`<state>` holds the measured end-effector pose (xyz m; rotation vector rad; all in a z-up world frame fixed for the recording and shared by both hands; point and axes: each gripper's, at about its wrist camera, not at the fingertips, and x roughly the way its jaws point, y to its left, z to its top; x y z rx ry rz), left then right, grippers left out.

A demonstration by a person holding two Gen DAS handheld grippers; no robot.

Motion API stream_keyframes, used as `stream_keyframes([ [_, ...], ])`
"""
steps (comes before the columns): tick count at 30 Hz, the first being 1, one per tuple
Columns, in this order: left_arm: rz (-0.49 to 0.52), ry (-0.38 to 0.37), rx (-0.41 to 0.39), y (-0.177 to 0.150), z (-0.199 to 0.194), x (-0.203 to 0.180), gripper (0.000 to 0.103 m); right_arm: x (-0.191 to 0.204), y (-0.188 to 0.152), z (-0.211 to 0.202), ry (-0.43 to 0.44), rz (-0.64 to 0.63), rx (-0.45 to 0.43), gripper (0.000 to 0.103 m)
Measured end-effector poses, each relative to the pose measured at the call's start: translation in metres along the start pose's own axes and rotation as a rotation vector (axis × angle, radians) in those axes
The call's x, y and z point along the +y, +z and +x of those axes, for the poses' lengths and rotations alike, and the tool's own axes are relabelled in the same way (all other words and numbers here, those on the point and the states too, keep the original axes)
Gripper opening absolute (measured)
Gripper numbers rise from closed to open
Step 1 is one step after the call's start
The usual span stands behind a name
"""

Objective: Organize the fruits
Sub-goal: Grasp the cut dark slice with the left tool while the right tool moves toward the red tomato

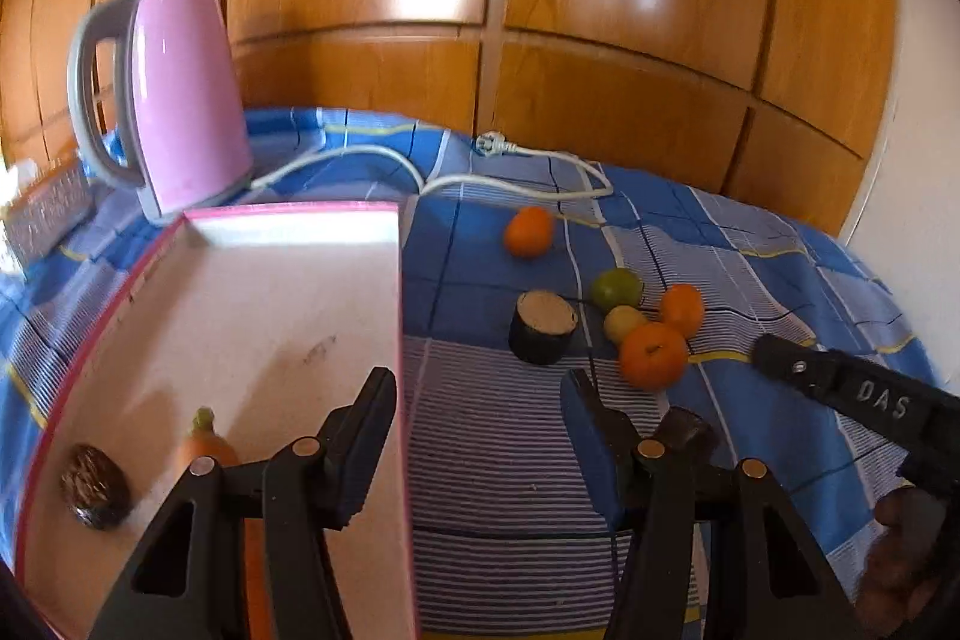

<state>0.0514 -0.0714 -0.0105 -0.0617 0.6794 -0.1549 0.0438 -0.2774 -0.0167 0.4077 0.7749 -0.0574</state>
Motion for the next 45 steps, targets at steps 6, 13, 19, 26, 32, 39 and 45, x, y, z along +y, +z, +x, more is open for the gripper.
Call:
stream_keyframes([
  [6, -0.059, 0.093, 0.011, 0.001, 0.009, 0.02, 0.058, -0.042, 0.007, -0.004, -0.089, 0.15, -0.019, 0.034],
  [13, 0.019, -0.052, -0.03, -0.006, -0.007, -0.005, 0.075, -0.06, 0.012, 0.006, -0.137, 0.197, -0.008, 0.041],
  [19, 0.085, -0.188, 0.025, -0.01, 0.0, -0.029, 0.075, -0.049, 0.01, 0.024, -0.181, 0.122, 0.016, 0.043],
  [26, 0.123, -0.226, 0.058, -0.012, 0.012, -0.046, 0.074, -0.05, 0.01, 0.033, -0.202, 0.091, 0.025, 0.031],
  [32, 0.139, -0.239, 0.086, -0.015, 0.017, -0.058, 0.07, -0.05, 0.01, 0.035, -0.208, 0.084, 0.041, 0.021],
  [39, 0.13, -0.243, 0.137, -0.018, 0.034, -0.066, 0.066, -0.05, 0.011, 0.035, -0.21, 0.082, 0.036, 0.021],
  [45, 0.192, -0.284, 0.131, -0.023, 0.029, -0.081, 0.037, -0.055, 0.013, 0.035, -0.187, 0.109, 0.026, 0.024],
])
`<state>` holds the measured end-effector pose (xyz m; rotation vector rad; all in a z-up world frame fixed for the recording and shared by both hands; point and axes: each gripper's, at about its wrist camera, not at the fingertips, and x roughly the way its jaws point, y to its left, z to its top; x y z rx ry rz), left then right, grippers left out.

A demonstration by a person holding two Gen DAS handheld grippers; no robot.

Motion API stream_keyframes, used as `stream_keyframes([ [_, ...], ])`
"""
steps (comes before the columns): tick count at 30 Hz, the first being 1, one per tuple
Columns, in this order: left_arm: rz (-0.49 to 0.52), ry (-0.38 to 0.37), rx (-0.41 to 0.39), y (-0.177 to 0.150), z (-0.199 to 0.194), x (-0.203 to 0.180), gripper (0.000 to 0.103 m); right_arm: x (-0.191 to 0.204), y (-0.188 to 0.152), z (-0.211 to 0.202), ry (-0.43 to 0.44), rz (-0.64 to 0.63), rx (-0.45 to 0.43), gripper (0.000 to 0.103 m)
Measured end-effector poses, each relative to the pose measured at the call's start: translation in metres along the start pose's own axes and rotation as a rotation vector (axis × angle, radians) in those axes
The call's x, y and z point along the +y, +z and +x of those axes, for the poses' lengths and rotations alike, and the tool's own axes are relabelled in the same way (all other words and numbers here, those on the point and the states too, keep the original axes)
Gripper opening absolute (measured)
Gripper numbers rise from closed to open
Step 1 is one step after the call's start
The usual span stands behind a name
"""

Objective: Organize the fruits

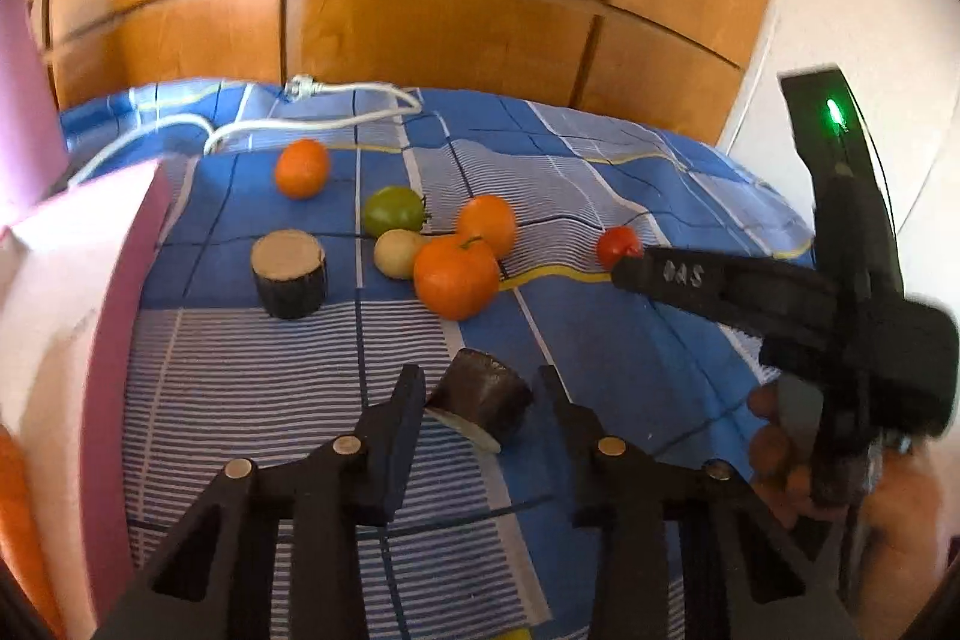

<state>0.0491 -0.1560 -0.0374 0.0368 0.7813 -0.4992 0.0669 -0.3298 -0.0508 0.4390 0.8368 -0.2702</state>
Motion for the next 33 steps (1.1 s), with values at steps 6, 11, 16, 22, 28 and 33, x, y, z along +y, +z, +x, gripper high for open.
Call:
stream_keyframes([
  [6, -0.017, -0.01, -0.018, -0.006, -0.012, 0.007, 0.037, 0.0, 0.002, 0.0, 0.031, 0.01, -0.012, 0.038],
  [11, -0.008, 0.03, -0.063, -0.01, -0.025, 0.013, 0.027, 0.005, 0.006, 0.006, 0.021, -0.01, -0.023, 0.041],
  [16, -0.057, -0.034, -0.046, -0.008, -0.021, 0.022, 0.027, 0.004, 0.008, 0.008, 0.021, -0.008, -0.029, 0.033],
  [22, -0.124, -0.055, -0.016, -0.009, -0.016, 0.03, 0.049, 0.004, 0.007, 0.01, 0.017, -0.011, -0.019, 0.021],
  [28, -0.16, -0.046, 0.006, -0.008, -0.012, 0.033, 0.049, 0.001, 0.007, 0.011, 0.03, 0.003, -0.01, 0.021],
  [33, -0.139, -0.036, 0.006, -0.006, -0.008, 0.029, 0.049, 0.001, 0.006, 0.012, 0.037, 0.008, -0.004, 0.023],
])
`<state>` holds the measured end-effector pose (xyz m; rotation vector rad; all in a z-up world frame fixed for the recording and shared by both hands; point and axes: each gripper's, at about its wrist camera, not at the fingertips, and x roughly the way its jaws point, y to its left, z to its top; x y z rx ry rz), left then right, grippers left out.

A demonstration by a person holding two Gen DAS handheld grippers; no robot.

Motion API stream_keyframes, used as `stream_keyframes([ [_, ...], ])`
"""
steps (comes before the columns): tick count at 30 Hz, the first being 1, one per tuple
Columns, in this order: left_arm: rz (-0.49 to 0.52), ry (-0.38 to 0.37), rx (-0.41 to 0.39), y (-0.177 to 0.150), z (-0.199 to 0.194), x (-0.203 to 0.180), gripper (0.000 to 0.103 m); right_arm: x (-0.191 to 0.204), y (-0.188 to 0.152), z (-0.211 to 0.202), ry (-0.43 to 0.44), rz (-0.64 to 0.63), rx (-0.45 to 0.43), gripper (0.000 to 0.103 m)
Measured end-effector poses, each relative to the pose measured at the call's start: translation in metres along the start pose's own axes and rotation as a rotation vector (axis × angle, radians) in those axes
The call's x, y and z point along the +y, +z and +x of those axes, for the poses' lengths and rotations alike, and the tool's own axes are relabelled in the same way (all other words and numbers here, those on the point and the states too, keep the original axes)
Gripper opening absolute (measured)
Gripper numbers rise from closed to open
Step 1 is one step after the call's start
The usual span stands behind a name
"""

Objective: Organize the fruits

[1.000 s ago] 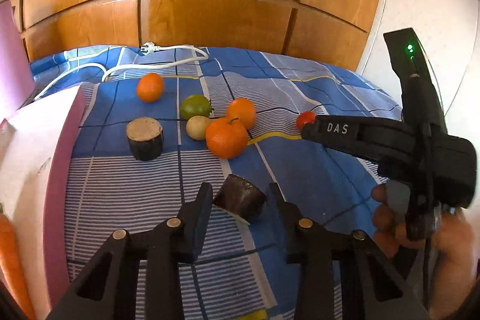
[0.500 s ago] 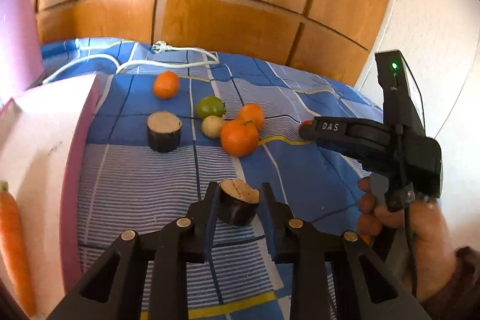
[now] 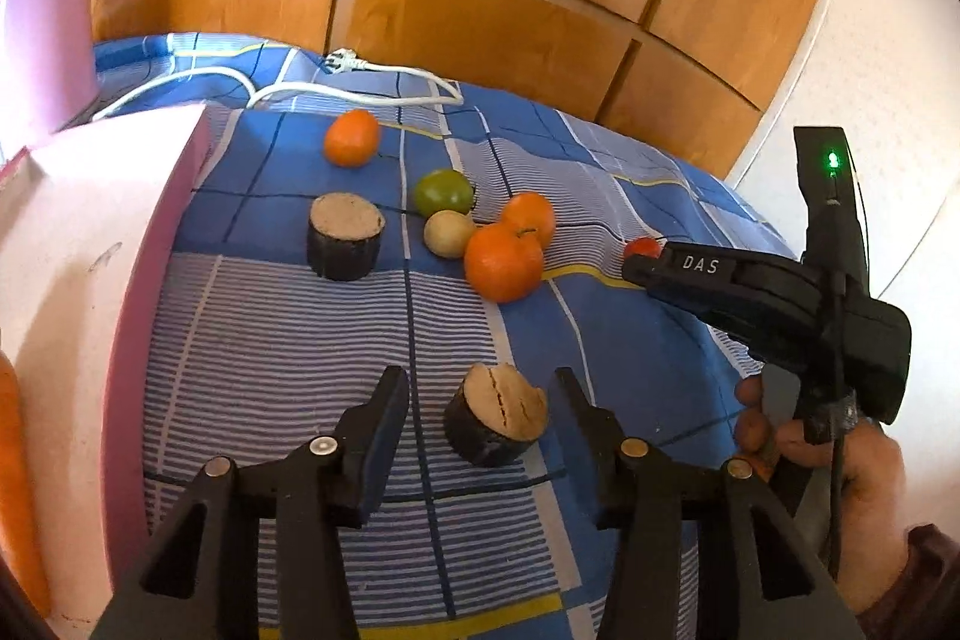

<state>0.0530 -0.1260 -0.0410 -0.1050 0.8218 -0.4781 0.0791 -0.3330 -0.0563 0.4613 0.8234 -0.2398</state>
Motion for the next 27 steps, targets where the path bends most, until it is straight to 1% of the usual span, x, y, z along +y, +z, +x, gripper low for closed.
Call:
stream_keyframes([
  [5, 0.054, 0.01, -0.006, -0.001, 0.003, -0.009, 0.048, 0.0, -0.001, 0.0, 0.012, 0.001, 0.0, 0.027],
  [7, 0.079, 0.0, -0.011, -0.002, 0.003, -0.013, 0.038, 0.0, -0.001, -0.003, 0.008, 0.003, -0.006, 0.027],
  [9, 0.097, 0.004, -0.017, -0.003, 0.003, -0.016, 0.037, 0.001, -0.001, -0.005, -0.005, -0.001, -0.02, 0.027],
  [12, 0.074, -0.014, -0.015, -0.003, 0.003, -0.012, 0.037, 0.0, 0.0, -0.007, -0.01, -0.002, -0.03, 0.027],
  [13, 0.065, -0.02, -0.015, -0.003, 0.003, -0.01, 0.037, 0.0, 0.001, -0.007, -0.009, -0.005, -0.031, 0.026],
  [14, 0.06, -0.023, -0.016, -0.003, 0.003, -0.01, 0.037, 0.001, 0.001, -0.007, -0.006, -0.011, -0.033, 0.02],
  [16, 0.061, -0.02, -0.019, -0.004, 0.002, -0.011, 0.036, 0.003, 0.001, -0.006, 0.001, -0.025, -0.03, 0.011],
  [19, 0.064, -0.01, -0.025, -0.006, -0.001, -0.011, 0.034, 0.007, 0.001, -0.007, 0.009, -0.046, -0.031, 0.007],
  [22, 0.051, 0.006, -0.031, -0.006, -0.005, -0.008, 0.034, 0.005, 0.002, -0.008, 0.029, -0.034, -0.031, 0.008],
  [24, 0.039, 0.005, -0.03, -0.006, -0.005, -0.005, 0.034, 0.002, 0.002, -0.007, 0.033, -0.017, -0.022, 0.02],
  [25, 0.034, 0.007, -0.032, -0.006, -0.005, -0.004, 0.034, 0.001, 0.002, -0.009, 0.035, -0.012, -0.028, 0.028],
  [26, 0.034, 0.007, -0.032, -0.006, -0.005, -0.004, 0.035, 0.001, 0.003, -0.01, 0.027, -0.011, -0.037, 0.033],
  [27, 0.036, 0.008, -0.033, -0.006, -0.005, -0.004, 0.035, 0.002, 0.004, -0.01, 0.019, -0.012, -0.045, 0.034],
])
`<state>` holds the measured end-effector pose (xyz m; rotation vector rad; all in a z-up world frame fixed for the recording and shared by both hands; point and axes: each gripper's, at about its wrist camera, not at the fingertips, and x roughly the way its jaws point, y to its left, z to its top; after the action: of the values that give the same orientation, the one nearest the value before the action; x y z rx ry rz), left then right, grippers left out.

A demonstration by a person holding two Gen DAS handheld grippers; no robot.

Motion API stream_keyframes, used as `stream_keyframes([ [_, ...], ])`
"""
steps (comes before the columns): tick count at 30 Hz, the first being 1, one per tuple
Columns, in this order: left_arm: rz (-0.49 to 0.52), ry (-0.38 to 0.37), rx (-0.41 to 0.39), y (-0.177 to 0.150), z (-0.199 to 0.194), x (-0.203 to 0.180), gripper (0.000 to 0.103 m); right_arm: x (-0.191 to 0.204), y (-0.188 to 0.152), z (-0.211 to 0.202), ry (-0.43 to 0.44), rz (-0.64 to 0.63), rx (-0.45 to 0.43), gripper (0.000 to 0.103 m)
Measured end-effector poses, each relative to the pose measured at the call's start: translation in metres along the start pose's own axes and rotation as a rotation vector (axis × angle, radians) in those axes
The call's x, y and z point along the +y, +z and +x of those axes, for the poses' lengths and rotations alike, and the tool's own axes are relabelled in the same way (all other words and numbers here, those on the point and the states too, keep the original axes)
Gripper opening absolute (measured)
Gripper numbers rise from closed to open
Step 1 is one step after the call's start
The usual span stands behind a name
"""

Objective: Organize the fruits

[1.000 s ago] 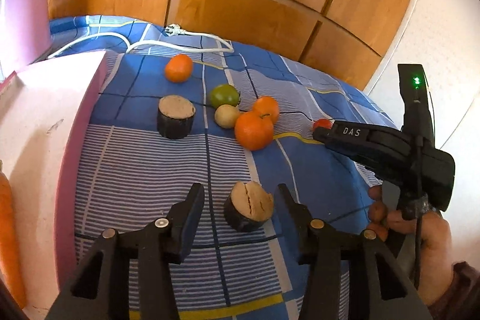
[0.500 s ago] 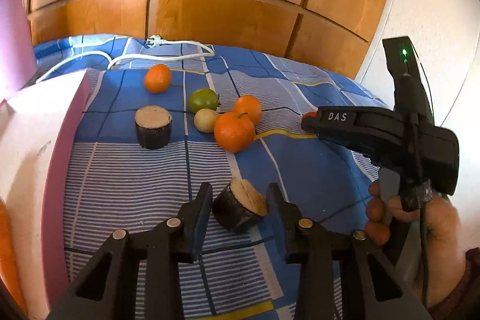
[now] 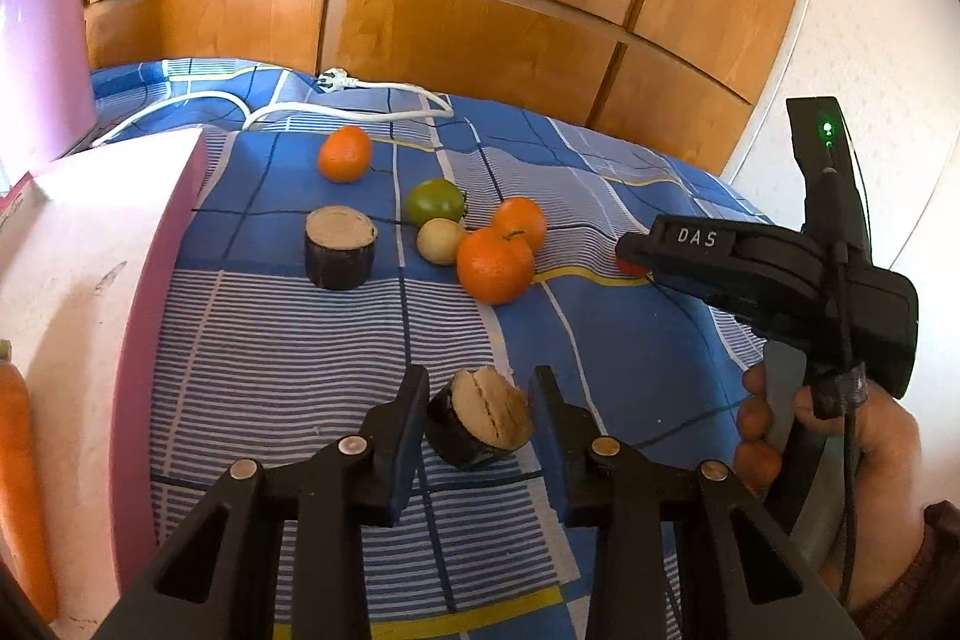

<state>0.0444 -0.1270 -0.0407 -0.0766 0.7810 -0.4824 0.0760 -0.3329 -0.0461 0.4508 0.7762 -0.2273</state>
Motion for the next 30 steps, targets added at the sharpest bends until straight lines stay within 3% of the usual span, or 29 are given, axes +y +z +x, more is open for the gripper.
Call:
stream_keyframes([
  [7, -0.002, 0.001, -0.005, 0.0, 0.001, 0.0, 0.034, 0.003, 0.008, 0.016, -0.048, -0.013, 0.028, 0.036],
  [10, -0.005, 0.002, -0.007, 0.0, 0.001, 0.0, 0.034, 0.004, 0.008, 0.017, -0.043, -0.023, 0.029, 0.028],
  [21, -0.018, 0.026, -0.03, 0.002, -0.012, 0.005, 0.028, 0.023, -0.005, 0.001, -0.033, -0.109, 0.029, 0.027],
  [23, -0.021, 0.022, -0.043, 0.002, -0.017, 0.006, 0.022, 0.03, -0.009, -0.003, -0.015, -0.129, 0.032, 0.027],
  [24, -0.024, 0.023, -0.048, 0.003, -0.02, 0.006, 0.005, 0.034, -0.01, -0.006, -0.006, -0.139, 0.03, 0.027],
  [30, -0.055, 0.005, -0.041, 0.003, -0.028, 0.015, 0.004, 0.044, -0.018, -0.018, 0.029, -0.148, 0.025, 0.026],
])
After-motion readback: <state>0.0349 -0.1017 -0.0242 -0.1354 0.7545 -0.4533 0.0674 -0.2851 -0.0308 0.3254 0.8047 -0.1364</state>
